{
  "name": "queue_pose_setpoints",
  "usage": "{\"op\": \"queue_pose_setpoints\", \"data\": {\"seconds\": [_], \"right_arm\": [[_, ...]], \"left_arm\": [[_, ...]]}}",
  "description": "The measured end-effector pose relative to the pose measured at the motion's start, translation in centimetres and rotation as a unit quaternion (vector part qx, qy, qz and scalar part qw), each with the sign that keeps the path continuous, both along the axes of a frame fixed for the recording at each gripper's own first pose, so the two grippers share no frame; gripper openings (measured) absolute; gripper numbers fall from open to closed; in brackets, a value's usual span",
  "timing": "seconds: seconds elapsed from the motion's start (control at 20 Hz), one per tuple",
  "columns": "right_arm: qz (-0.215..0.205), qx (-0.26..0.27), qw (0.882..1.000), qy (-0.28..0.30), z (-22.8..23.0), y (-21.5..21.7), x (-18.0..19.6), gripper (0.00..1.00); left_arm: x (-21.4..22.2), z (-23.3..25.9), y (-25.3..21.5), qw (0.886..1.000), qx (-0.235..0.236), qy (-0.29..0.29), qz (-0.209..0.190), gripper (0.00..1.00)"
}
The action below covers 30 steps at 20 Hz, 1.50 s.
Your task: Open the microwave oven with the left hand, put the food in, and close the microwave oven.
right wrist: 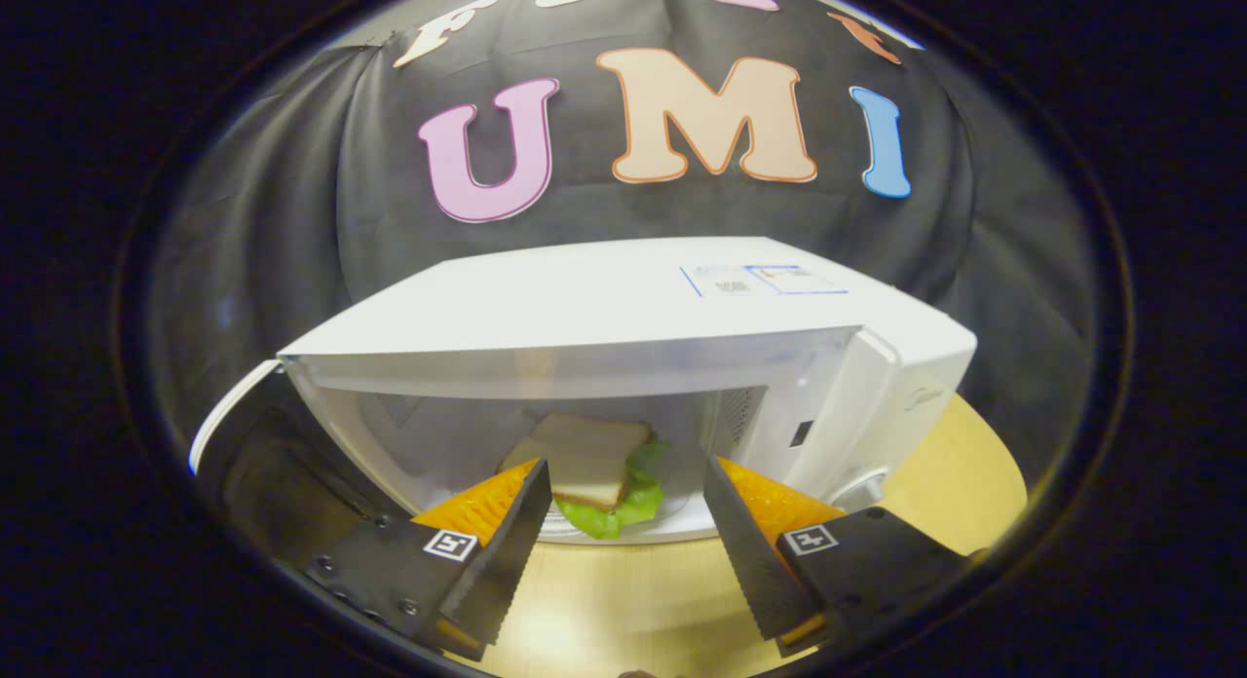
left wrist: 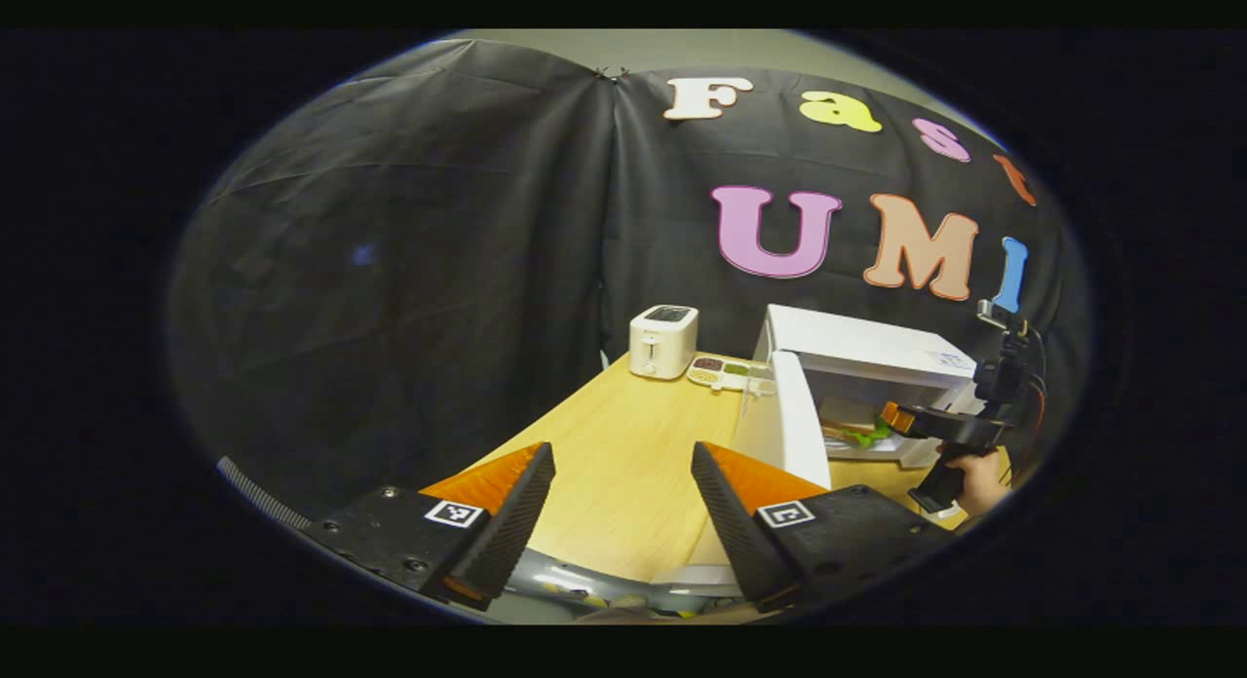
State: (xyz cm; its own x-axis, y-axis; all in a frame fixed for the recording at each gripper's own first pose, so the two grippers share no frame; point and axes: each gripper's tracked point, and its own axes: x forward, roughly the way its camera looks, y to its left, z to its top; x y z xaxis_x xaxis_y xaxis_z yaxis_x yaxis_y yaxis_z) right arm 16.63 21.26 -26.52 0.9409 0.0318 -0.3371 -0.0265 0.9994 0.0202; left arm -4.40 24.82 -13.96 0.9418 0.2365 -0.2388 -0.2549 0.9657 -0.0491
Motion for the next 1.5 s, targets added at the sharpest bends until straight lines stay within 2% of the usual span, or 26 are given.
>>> {"op": "queue_pose_setpoints", "data": {"seconds": [0.25, 0.35, 0.45, 0.5, 0.55, 0.7, 0.75, 0.8, 0.85, 1.0, 1.2, 1.25, 1.3, 1.35, 1.5], "right_arm": [[-0.013, 0.01, 1.0, -0.013, 2.7, -0.6, -3.5, 0.98], [-0.018, 0.009, 1.0, -0.02, 3.9, -1.1, -5.0, 0.98], [-0.021, 0.01, 0.999, -0.029, 5.2, -1.3, -6.7, 0.98], [-0.024, 0.012, 0.999, -0.032, 5.9, -1.4, -7.5, 0.92], [-0.026, 0.014, 0.999, -0.036, 6.5, -1.5, -8.3, 0.92], [-0.039, 0.008, 0.998, -0.047, 7.8, -2.3, -11.0, 0.92], [-0.044, 0.008, 0.998, -0.049, 8.1, -2.6, -11.9, 0.92], [-0.049, 0.01, 0.997, -0.05, 8.4, -2.8, -12.8, 0.92], [-0.055, 0.012, 0.997, -0.051, 8.7, -3.1, -13.7, 0.92], [-0.088, 0.011, 0.994, -0.06, 9.7, -5.0, -16.2, 0.92], [-0.122, 0.039, 0.99, -0.054, 10.7, -6.8, -19.6, 0.92], [-0.129, 0.039, 0.989, -0.054, 11.1, -7.5, -20.6, 0.98], [-0.136, 0.036, 0.989, -0.054, 11.5, -8.2, -21.5, 0.92], [-0.143, 0.032, 0.988, -0.055, 11.7, -8.9, -22.4, 0.92], [-0.163, 0.032, 0.985, -0.049, 12.0, -10.5, -24.6, 0.92]], "left_arm": [[-0.2, -0.7, -1.3, 0.999, 0.002, 0.006, -0.039, 0.72], [-0.4, -0.7, -1.6, 0.999, 0.004, 0.01, -0.052, 0.62], [-0.7, -0.7, -1.8, 0.998, 0.01, 0.012, -0.061, 0.49], [-0.8, -0.9, -1.5, 0.998, 0.013, 0.014, -0.06, 0.35], [-1.0, -1.0, -1.5, 0.998, 0.014, 0.017, -0.063, 0.35], [-1.5, -0.9, -1.3, 0.997, 0.017, 0.014, -0.069, 0.02], [-1.6, -0.9, -1.1, 0.997, 0.018, 0.014, -0.07, 0.05], [-1.6, -0.8, -1.3, 0.997, 0.021, 0.011, -0.079, 0.02], [-1.6, -0.7, -1.3, 0.996, 0.022, 0.009, -0.084, 0.06], [-1.6, -1.7, -1.4, 0.994, 0.004, 0.018, -0.103, 0.0], [-1.9, -3.4, -2.0, 0.99, -0.002, 0.044, -0.135, 0.02], [-2.1, -4.1, -2.1, 0.989, -0.003, 0.056, -0.139, 0.02], [-2.1, -4.8, -2.3, 0.987, -0.006, 0.066, -0.144, 0.02], [-2.1, -5.3, -2.7, 0.986, -0.008, 0.075, -0.15, 0.0], [-1.6, -5.8, -4.0, 0.983, -0.01, 0.093, -0.16, 0.02]]}}
